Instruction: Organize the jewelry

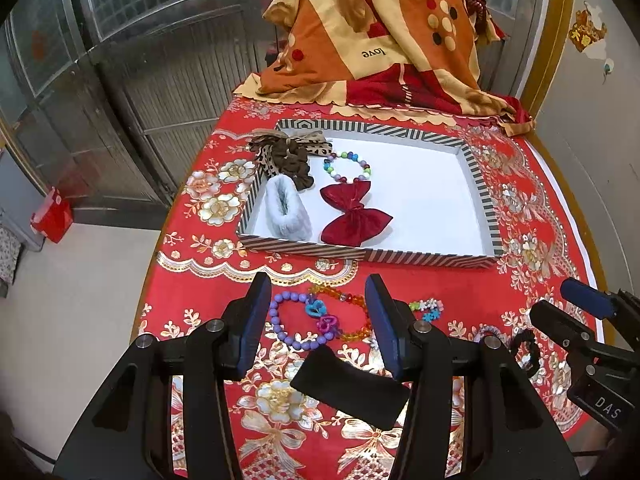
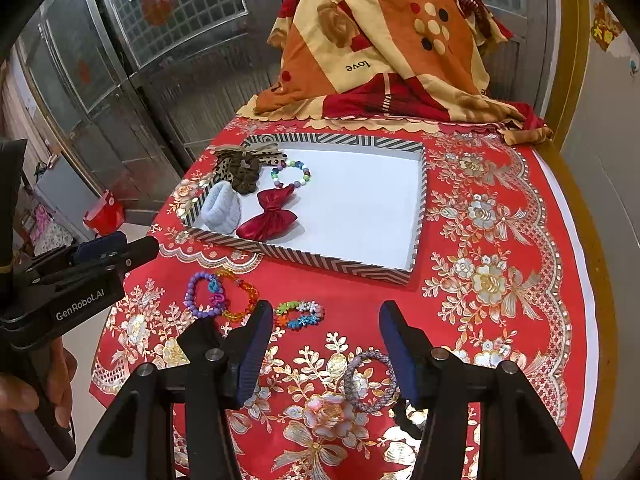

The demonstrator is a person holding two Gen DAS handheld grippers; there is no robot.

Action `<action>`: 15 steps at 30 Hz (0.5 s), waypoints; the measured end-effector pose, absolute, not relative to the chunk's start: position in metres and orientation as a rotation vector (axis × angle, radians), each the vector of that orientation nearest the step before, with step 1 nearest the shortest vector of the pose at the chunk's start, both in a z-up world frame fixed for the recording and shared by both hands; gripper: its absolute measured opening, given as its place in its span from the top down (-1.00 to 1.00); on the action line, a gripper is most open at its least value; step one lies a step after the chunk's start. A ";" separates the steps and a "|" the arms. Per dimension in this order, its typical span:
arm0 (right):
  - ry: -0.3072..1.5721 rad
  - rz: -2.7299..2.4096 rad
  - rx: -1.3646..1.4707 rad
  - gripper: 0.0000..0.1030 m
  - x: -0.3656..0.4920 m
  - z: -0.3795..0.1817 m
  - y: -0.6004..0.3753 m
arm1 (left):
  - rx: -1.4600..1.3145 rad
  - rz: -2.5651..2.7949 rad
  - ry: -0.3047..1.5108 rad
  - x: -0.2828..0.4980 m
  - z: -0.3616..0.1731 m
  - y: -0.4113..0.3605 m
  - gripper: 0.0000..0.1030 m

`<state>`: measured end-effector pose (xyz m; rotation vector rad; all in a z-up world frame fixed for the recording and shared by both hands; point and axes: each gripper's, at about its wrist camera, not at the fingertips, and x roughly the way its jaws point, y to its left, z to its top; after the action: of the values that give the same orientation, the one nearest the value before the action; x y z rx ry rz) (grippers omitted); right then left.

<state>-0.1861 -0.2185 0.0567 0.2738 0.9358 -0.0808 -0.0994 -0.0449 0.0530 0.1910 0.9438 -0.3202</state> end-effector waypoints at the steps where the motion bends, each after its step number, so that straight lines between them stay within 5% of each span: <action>1: 0.937 -0.081 0.273 -0.03 -0.186 0.056 -0.219 | 0.192 -0.320 0.944 -0.100 0.053 -0.045 0.06; 15: 0.952 -0.089 0.291 -0.11 -0.192 0.051 -0.228 | 0.138 -0.362 1.037 -0.085 0.044 -0.036 0.06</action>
<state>-0.1920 -0.2279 0.0511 0.2907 0.9522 -0.0894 -0.0849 -0.0360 0.0437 0.1380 1.0369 -0.3621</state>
